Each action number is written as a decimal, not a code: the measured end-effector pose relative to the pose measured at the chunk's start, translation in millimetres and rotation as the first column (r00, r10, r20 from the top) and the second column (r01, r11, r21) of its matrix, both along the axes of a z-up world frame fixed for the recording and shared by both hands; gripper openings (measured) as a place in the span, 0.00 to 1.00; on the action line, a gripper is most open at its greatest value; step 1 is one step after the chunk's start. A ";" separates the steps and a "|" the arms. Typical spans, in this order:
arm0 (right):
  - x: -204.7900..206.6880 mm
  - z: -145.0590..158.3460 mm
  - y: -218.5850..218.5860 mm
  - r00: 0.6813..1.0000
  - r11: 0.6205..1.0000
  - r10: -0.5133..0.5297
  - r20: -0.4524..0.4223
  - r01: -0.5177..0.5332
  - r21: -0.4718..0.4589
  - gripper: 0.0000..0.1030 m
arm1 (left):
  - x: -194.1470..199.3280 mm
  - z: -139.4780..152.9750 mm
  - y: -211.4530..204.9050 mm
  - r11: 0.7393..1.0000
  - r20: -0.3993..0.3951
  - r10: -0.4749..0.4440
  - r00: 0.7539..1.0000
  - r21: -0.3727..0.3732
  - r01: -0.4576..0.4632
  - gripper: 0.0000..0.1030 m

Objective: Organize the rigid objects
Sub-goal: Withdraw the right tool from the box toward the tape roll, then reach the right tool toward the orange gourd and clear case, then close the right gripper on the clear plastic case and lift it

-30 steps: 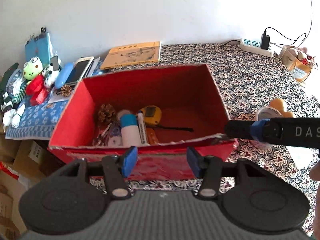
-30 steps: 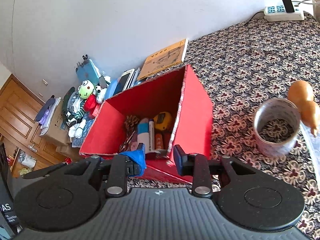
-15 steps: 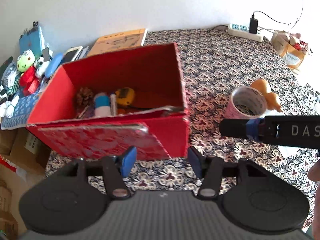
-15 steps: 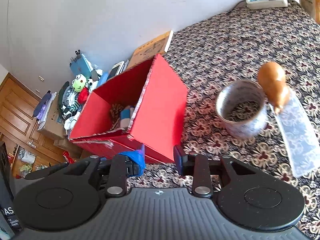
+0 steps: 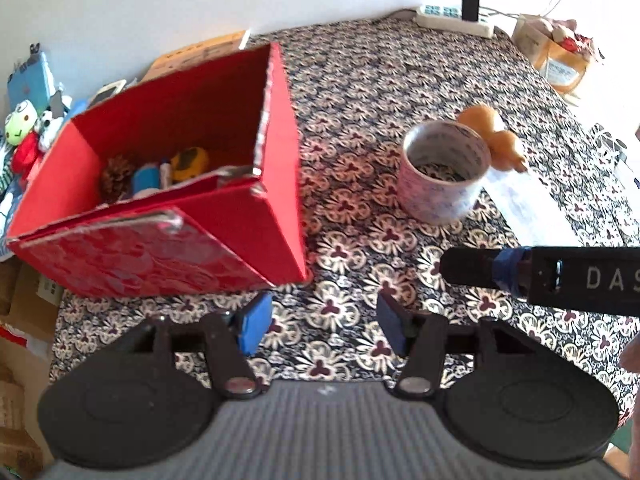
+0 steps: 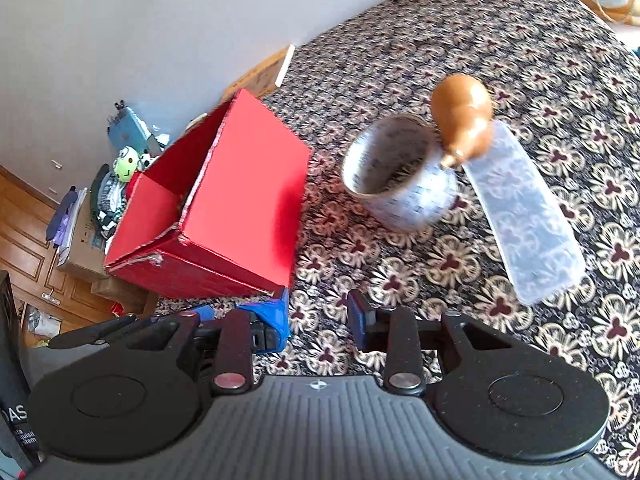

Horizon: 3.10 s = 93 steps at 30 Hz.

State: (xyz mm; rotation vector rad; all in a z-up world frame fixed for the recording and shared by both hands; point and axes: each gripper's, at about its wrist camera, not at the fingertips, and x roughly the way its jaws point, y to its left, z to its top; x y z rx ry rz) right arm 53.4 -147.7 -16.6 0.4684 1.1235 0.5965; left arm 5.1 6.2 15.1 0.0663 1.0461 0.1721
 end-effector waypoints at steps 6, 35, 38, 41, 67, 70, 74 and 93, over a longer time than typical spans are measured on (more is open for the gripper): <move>-1.1 -5.2 -10.9 1.000 1.000 -0.021 -0.017 0.021 -0.011 0.15 | 1.5 -9.4 -12.9 0.999 -0.026 -0.032 0.999 -0.002 0.032 0.57; 4.0 -15.7 -57.8 0.990 0.991 -0.131 -0.044 0.129 -0.041 0.15 | 25.4 -32.0 -46.2 0.992 -0.080 -0.128 0.989 -0.027 0.127 0.58; 5.6 -17.1 -61.7 0.990 0.990 -0.136 -0.045 0.134 -0.050 0.15 | 29.3 -35.9 -50.4 0.990 -0.089 -0.138 0.986 -0.031 0.136 0.58; 8.0 -19.0 -67.5 0.989 0.988 -0.143 -0.046 0.140 -0.062 0.15 | 32.5 -40.2 -54.5 0.988 -0.098 -0.150 0.984 -0.040 0.147 0.58; 89.5 -46.0 -89.1 0.988 0.982 -0.155 0.016 0.155 -0.108 0.18 | 57.8 -54.3 -96.5 0.906 0.005 -0.387 0.922 -0.184 0.381 0.60; 88.2 -48.6 -87.8 0.989 0.988 -0.144 -0.018 0.143 -0.066 0.18 | 62.9 -56.3 -100.2 0.895 0.011 -0.404 0.915 -0.203 0.398 0.60; 79.7 -52.7 -90.3 0.990 0.990 -0.138 -0.029 0.137 -0.025 0.16 | 66.3 -58.7 -102.6 0.882 0.015 -0.426 0.905 -0.218 0.419 0.63; 7.6 -47.9 -80.6 0.994 0.999 -0.038 -0.099 0.039 0.003 0.16 | 24.9 -65.4 -82.2 0.838 -0.012 -0.506 0.863 -0.244 0.488 0.64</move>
